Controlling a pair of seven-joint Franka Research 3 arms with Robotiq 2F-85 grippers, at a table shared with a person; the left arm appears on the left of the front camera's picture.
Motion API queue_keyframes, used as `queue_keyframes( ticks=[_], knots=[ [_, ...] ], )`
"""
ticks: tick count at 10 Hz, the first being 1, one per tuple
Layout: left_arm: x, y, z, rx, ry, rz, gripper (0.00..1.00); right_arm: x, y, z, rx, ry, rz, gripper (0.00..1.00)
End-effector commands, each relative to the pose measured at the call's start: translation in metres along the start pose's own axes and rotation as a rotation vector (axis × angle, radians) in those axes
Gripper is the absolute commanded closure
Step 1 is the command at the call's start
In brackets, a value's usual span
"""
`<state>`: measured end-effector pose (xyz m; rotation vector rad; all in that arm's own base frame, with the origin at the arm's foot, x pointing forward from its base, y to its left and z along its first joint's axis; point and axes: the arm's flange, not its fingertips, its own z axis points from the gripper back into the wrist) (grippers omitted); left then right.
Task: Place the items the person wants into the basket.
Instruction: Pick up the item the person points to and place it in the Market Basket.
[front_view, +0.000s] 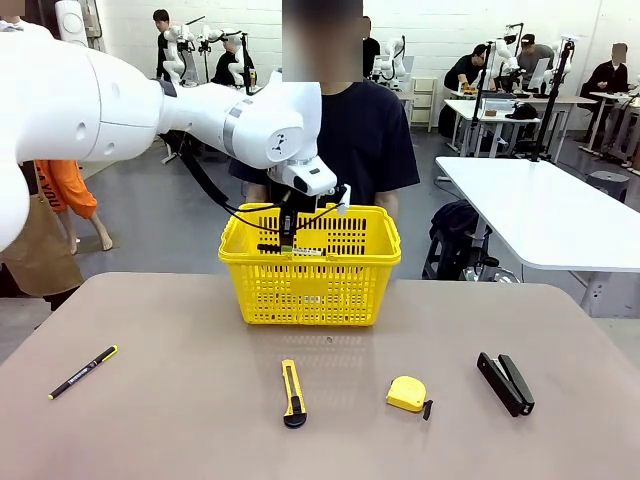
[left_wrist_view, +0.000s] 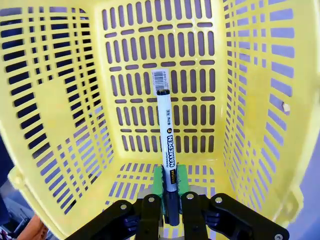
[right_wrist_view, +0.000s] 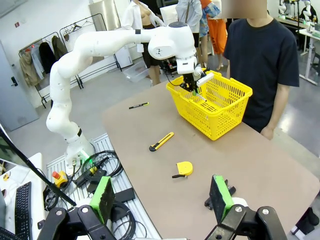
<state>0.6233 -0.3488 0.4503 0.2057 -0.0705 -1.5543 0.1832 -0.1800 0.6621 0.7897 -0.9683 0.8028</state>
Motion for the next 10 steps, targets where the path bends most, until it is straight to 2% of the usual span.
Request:
queue_keyframes(
  ticks=[1,2,3,4,6,10],
  knots=[
    [0.0040,0.0064,-0.0095,0.024,0.025,-0.028,0.88,0.0012,-0.0007,0.0008,0.013,-0.012,0.014,0.00],
    [0.0035,0.0065,-0.0095,0.032,0.028,-0.029,0.88,0.0012,-0.0007,0.0008,0.013,-0.012,0.014,0.00],
    [0.0027,0.0064,-0.0080,0.044,0.019,-0.040,0.74,0.0012,-0.0007,0.0008,0.013,-0.012,0.014,0.00],
    [0.0025,0.0064,-0.0081,0.041,0.025,-0.042,0.28,0.0012,-0.0007,0.0008,0.013,-0.012,0.014,0.00],
    [0.0039,0.0065,-0.0080,0.035,0.022,-0.042,0.00,0.0012,-0.0007,0.0008,0.013,-0.012,0.014,0.00],
    [0.0042,0.0066,-0.0073,0.027,0.024,-0.043,0.00,0.0012,-0.0007,0.0008,0.013,-0.012,0.014,0.00]
  ],
)
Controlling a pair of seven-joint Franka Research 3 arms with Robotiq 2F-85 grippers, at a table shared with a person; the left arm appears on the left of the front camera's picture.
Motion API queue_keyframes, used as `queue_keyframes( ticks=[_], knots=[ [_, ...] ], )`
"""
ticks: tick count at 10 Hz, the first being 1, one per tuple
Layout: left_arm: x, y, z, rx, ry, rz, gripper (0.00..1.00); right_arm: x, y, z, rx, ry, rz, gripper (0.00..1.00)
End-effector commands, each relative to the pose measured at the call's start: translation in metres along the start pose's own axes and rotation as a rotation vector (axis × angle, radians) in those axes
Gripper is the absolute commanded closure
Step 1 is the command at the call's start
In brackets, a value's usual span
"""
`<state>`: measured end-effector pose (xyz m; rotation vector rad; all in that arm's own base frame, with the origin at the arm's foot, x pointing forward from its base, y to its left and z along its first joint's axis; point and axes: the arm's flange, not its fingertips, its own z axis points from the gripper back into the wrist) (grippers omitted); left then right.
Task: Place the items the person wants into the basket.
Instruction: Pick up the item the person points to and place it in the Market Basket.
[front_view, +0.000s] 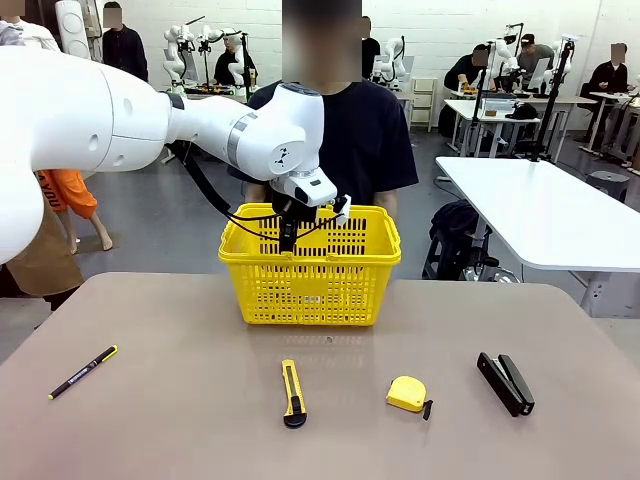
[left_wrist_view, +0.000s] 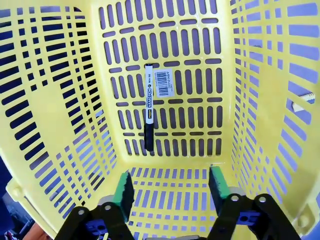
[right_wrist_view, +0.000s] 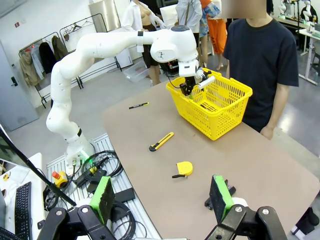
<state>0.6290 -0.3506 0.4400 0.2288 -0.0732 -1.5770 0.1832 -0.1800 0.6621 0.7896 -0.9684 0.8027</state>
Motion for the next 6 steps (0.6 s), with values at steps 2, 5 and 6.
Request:
queue_keyframes(
  ticks=[2,5,6],
  knots=[
    [0.001,0.004,0.004,0.007,0.012,-0.016,0.00,0.001,-0.001,0.001,0.013,-0.012,0.014,0.00],
    [-0.003,0.008,0.011,0.028,0.007,-0.005,0.00,0.001,-0.001,0.001,0.013,-0.012,0.014,0.00],
    [-0.011,0.008,0.032,0.003,-0.027,0.006,0.00,0.001,-0.001,0.001,0.013,-0.012,0.014,0.00]
  ],
)
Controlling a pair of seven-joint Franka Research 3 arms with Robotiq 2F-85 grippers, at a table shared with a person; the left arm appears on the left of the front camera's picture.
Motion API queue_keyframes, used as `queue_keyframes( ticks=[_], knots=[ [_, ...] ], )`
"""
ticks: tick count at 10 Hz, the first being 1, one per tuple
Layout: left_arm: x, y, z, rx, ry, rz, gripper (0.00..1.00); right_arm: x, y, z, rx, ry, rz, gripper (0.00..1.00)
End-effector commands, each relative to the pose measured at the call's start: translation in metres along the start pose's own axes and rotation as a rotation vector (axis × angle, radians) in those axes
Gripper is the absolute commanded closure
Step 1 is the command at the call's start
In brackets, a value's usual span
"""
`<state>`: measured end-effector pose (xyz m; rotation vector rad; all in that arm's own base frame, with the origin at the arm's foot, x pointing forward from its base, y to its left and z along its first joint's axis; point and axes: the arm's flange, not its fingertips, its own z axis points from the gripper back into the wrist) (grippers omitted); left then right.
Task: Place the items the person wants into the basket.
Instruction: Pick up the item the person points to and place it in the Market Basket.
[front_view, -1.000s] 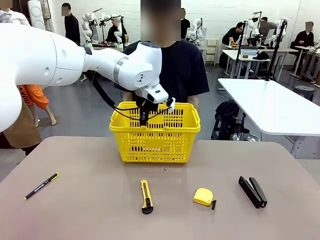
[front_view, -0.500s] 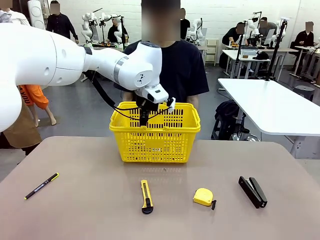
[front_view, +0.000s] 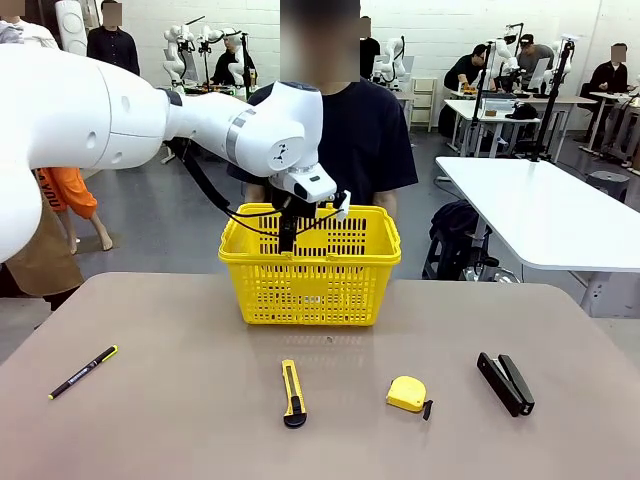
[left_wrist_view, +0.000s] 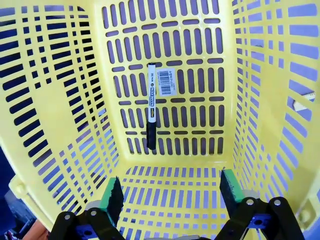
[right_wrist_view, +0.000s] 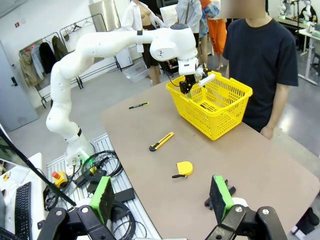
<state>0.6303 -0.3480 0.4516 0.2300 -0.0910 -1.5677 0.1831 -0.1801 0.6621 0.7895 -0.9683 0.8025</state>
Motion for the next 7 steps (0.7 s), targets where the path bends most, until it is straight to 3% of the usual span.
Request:
queue_keyframes(
  ticks=[1,4,7],
  knots=[
    [-0.021,0.001,0.053,-0.026,-0.058,0.014,0.00,0.001,-0.001,0.001,0.013,-0.012,0.014,0.00],
    [-0.092,-0.051,0.160,0.080,-0.094,0.095,0.00,0.001,-0.001,0.001,0.013,-0.012,0.014,0.00],
    [-0.165,-0.121,0.185,0.157,-0.167,0.186,0.00,0.001,-0.001,0.001,0.013,-0.012,0.014,0.00]
  ],
)
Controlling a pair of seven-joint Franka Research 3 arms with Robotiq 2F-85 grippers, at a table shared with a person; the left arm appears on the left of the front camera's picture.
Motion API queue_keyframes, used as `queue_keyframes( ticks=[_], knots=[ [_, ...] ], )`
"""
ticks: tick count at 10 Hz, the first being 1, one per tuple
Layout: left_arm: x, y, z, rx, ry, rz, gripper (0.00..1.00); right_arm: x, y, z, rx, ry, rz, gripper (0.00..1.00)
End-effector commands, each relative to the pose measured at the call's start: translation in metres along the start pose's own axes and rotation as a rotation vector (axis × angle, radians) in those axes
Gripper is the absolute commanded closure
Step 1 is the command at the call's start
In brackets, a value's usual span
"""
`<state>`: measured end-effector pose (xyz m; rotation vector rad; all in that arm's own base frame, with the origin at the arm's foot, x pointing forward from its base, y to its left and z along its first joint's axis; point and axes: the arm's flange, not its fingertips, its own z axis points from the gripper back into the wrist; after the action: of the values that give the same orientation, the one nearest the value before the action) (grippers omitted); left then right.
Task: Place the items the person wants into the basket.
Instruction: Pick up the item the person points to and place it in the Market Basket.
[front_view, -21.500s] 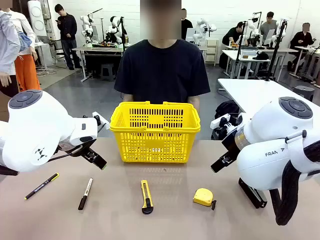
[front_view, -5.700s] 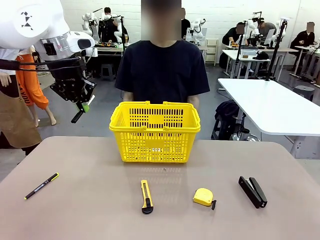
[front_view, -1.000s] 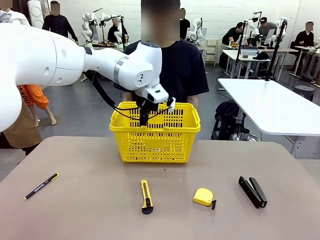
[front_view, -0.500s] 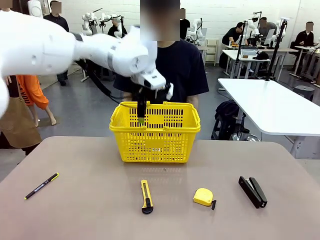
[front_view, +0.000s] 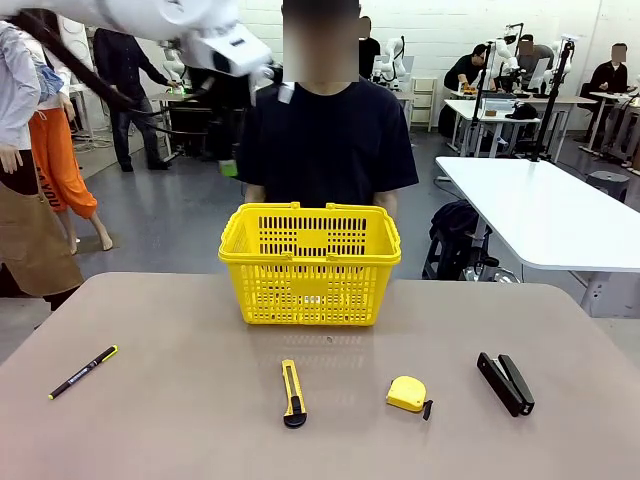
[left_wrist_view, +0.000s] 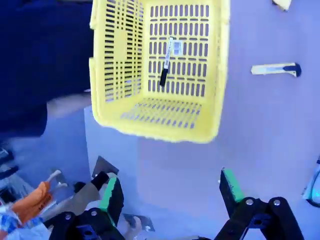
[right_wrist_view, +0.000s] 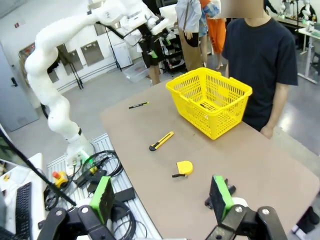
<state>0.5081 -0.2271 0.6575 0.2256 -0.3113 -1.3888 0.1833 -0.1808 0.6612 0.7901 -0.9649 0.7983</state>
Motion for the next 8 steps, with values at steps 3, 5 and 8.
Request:
queue_keyframes(
  ticks=[3,5,8],
  knots=[
    [-0.100,-0.067,-0.002,0.053,-0.052,0.145,0.00,0.002,0.000,0.000,0.014,-0.014,0.019,0.00],
    [-0.117,-0.070,-0.002,0.051,-0.074,0.199,0.00,0.002,0.000,0.000,0.014,-0.014,0.019,0.00],
    [-0.127,-0.067,0.000,0.035,-0.038,0.186,0.00,0.002,0.000,0.000,0.014,-0.014,0.019,0.00]
  ],
)
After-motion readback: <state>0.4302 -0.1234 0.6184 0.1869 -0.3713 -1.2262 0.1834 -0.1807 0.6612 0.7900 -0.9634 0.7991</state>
